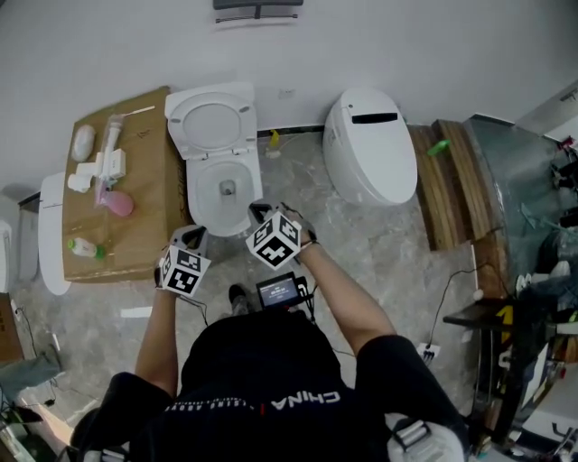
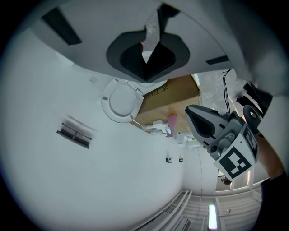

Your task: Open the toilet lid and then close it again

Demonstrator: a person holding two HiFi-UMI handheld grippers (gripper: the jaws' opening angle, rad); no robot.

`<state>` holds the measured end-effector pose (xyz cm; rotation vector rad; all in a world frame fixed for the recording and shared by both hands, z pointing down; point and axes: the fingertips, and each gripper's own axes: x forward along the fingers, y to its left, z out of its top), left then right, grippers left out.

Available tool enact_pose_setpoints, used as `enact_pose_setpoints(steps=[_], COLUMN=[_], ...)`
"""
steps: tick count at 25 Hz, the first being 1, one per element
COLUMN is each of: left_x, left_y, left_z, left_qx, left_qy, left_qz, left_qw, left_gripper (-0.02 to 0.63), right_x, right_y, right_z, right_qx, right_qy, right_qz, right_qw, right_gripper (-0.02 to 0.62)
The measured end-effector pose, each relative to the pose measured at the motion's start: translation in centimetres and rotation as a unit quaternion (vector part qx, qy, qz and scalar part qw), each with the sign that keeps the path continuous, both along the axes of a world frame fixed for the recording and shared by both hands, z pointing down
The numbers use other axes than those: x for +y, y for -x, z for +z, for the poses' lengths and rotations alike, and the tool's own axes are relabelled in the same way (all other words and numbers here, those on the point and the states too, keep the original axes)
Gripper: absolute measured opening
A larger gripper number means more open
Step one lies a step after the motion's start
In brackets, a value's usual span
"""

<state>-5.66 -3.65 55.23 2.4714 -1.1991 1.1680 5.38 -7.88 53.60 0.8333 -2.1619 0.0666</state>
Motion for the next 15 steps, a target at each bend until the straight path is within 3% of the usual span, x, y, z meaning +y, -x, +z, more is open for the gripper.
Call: enact_pose_setpoints(steps=[7,15], left_x=[-0.4,-0.7], left_y=[-1.1,-2.5], left_z=[-2.0,-2.5], left_qx=[-0.004,-0.007], left_qy=[-0.013,-0.021], left_qz=[-0.008,-0.004], left_qw=[0.9999,0.9997], left_gripper=[0.011,0.011], right_x=[-0.6,-0.1], right_y=[0.6,0.2], right_z=[-2.3,-2.1], right_qx=[-0.017,-0.015], right_qy=[-0.02,-0.013], right_qz=[-0.015,-0.028], right_qw=[1.0,0.999], right_gripper=[0.014,0.014])
